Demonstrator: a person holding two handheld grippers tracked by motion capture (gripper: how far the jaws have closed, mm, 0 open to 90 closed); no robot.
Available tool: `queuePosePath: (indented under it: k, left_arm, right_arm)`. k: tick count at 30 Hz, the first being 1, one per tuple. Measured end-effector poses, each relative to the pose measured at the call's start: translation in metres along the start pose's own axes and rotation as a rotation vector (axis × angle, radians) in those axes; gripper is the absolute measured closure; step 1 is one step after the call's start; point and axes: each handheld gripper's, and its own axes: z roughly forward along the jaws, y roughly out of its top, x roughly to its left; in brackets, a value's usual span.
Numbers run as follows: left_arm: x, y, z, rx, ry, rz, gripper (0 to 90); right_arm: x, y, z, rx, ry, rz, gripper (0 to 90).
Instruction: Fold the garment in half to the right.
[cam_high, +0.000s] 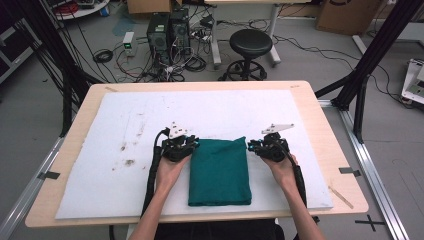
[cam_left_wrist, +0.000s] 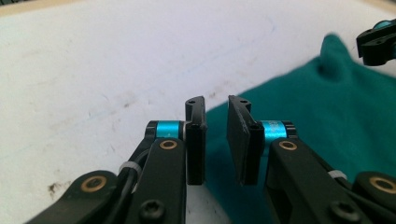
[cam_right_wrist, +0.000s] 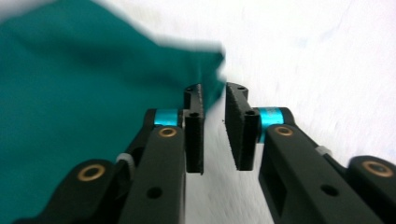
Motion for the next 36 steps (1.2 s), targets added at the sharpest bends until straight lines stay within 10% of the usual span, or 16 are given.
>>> queuePosePath:
  k: [6, 9, 19, 25, 36]
  left_arm:
    - [0.0, -0.006, 0.016, 0.069, -0.05, -0.009, 76.9]
    - [0.002, -0.007, 0.018, 0.081, -0.033, -0.011, 78.3]
    - [0.0, -0.006, 0.014, 0.087, 0.036, 0.016, 77.8]
    - [-0.004, -0.002, 0.002, 0.037, -0.004, 0.013, 72.8]
    - [-0.001, -0.005, -0.001, 0.051, 0.023, 0.026, 68.4]
  right_arm:
    - [0.014, 0.017, 0.014, 0.02, 0.065, -0.035, 73.6]
    - [0.017, 0.01, 0.027, 0.111, 0.074, -0.048, 75.1]
    - [0.014, -0.009, 0.012, 0.142, 0.075, -0.043, 77.0]
    - [0.015, 0.01, 0.008, 0.036, 0.041, -0.032, 67.7]
    - [-0.002, 0.012, 0.028, 0.084, -0.063, 0.037, 60.2]
